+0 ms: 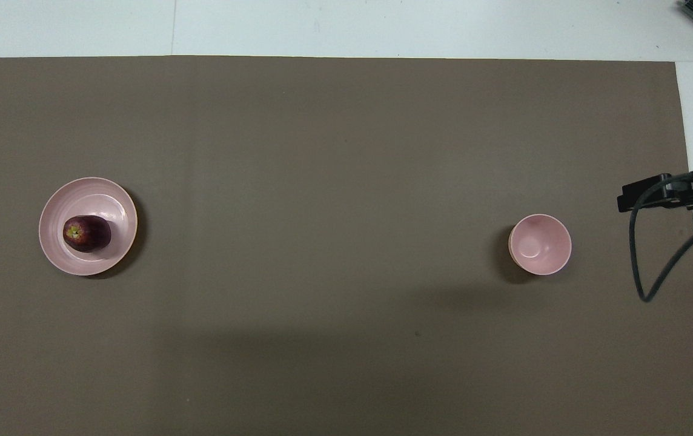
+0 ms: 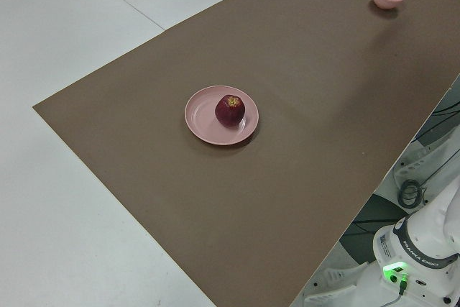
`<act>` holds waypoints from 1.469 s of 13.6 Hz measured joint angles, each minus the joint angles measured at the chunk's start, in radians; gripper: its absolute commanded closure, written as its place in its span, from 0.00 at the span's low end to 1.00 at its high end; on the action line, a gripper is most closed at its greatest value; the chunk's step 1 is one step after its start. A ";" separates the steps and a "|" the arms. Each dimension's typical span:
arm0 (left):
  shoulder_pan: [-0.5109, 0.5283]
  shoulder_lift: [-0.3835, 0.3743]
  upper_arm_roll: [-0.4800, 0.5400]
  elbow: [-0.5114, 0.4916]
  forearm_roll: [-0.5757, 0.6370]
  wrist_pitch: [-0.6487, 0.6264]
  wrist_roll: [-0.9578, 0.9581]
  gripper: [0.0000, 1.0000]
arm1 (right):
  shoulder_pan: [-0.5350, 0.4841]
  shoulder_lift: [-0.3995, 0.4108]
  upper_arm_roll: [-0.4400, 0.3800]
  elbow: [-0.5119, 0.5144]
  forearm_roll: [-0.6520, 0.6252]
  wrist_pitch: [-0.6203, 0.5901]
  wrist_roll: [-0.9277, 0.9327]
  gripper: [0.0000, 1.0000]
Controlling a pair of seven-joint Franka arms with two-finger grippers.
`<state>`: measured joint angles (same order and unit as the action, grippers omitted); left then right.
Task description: Move apple from plate to bowl
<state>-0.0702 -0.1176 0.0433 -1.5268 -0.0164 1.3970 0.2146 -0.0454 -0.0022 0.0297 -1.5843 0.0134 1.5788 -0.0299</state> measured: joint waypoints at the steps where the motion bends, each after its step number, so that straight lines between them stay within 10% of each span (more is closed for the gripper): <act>1: 0.000 0.000 0.000 0.000 0.000 0.000 0.000 0.00 | 0.001 0.000 0.001 0.000 0.000 0.001 0.000 0.00; 20: 0.000 -0.003 0.001 -0.024 0.000 0.008 0.000 0.00 | -0.008 0.000 0.000 -0.003 -0.001 -0.042 0.000 0.00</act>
<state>-0.0702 -0.1204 0.0442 -1.5505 -0.0164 1.4047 0.2144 -0.0529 -0.0024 0.0297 -1.5873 0.0127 1.5363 -0.0299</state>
